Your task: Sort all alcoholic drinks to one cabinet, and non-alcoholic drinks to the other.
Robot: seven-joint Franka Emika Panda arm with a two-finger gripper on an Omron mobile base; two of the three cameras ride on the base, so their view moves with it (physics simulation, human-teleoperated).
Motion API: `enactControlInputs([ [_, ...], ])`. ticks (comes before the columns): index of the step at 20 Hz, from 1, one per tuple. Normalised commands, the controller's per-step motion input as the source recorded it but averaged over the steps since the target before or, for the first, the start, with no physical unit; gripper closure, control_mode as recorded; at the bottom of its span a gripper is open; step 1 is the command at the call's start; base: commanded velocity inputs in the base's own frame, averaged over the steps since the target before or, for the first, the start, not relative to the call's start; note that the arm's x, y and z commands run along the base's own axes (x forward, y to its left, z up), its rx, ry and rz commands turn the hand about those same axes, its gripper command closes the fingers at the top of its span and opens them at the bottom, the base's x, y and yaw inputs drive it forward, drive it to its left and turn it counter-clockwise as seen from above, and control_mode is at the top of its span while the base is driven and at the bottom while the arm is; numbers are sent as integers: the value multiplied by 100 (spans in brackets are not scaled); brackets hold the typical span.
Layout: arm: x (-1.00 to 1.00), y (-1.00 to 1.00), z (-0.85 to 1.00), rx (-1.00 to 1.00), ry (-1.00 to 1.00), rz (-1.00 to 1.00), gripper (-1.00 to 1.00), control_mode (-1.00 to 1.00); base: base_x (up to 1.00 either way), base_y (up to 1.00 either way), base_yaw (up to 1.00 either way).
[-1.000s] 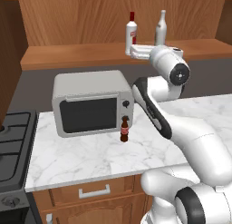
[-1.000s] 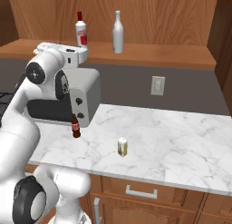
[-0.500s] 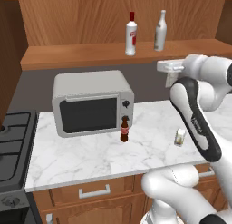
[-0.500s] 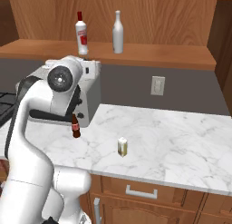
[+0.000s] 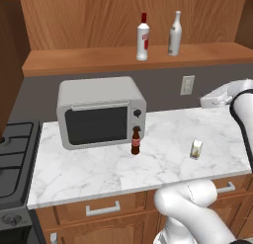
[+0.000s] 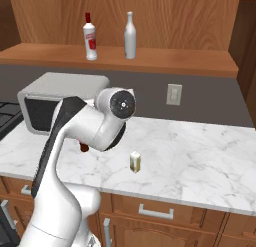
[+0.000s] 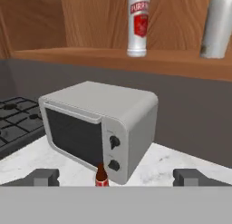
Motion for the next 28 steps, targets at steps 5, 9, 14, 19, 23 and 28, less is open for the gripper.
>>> enactControlInputs([
  [5, 0, -12, -66, -3, -2, 30, -100, -100, 0, 0, 0],
  [9, 0, -8, -47, 0, -7, 19, -100, -100, 0, 0, 0],
  [14, -2, -34, -46, 1, 0, 17, -100, -100, 0, 0, 0],
  [19, 0, -35, -48, 0, 0, 14, -100, -100, 0, 0, 0],
  [23, 0, -38, -38, 3, 0, 14, -100, -100, 0, 0, 0],
  [28, 0, -26, -30, 2, 0, 10, -100, -100, 0, 0, 0],
])
